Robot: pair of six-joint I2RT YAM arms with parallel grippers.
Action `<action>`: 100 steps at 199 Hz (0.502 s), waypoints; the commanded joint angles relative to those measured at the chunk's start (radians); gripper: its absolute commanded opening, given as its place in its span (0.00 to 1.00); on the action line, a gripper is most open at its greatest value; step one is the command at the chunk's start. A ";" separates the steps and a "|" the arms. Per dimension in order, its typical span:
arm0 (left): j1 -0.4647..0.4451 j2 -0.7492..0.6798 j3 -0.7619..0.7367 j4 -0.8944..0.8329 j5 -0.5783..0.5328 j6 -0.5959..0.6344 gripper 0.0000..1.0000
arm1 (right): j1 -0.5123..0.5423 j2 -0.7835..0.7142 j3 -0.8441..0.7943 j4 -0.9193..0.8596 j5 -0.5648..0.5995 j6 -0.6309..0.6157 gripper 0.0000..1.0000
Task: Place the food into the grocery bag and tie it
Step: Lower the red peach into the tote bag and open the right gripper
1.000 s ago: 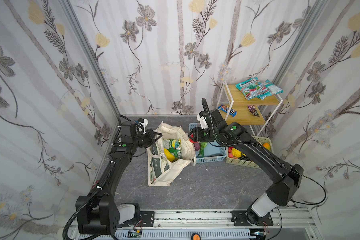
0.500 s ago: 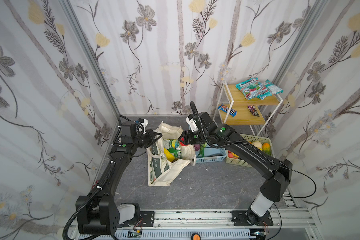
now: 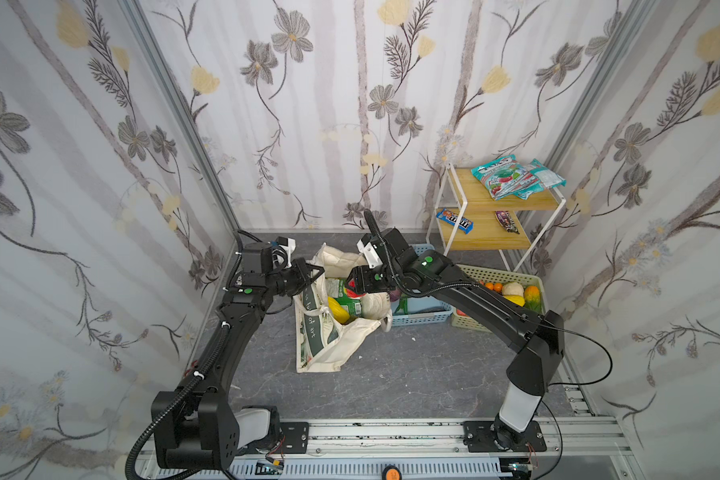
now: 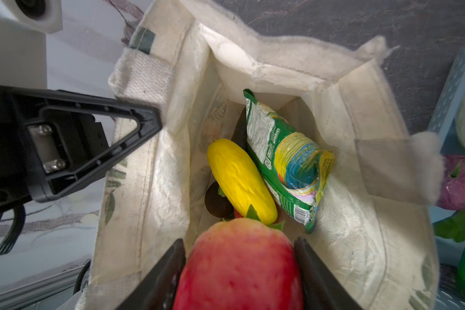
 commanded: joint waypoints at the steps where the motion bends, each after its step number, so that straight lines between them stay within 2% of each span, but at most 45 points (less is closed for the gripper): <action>1: -0.001 -0.008 -0.001 0.022 0.010 0.006 0.00 | 0.011 0.020 0.009 0.061 -0.025 -0.002 0.61; 100: -0.001 -0.008 0.002 0.017 0.009 0.008 0.00 | 0.029 0.094 -0.005 0.076 -0.046 -0.018 0.61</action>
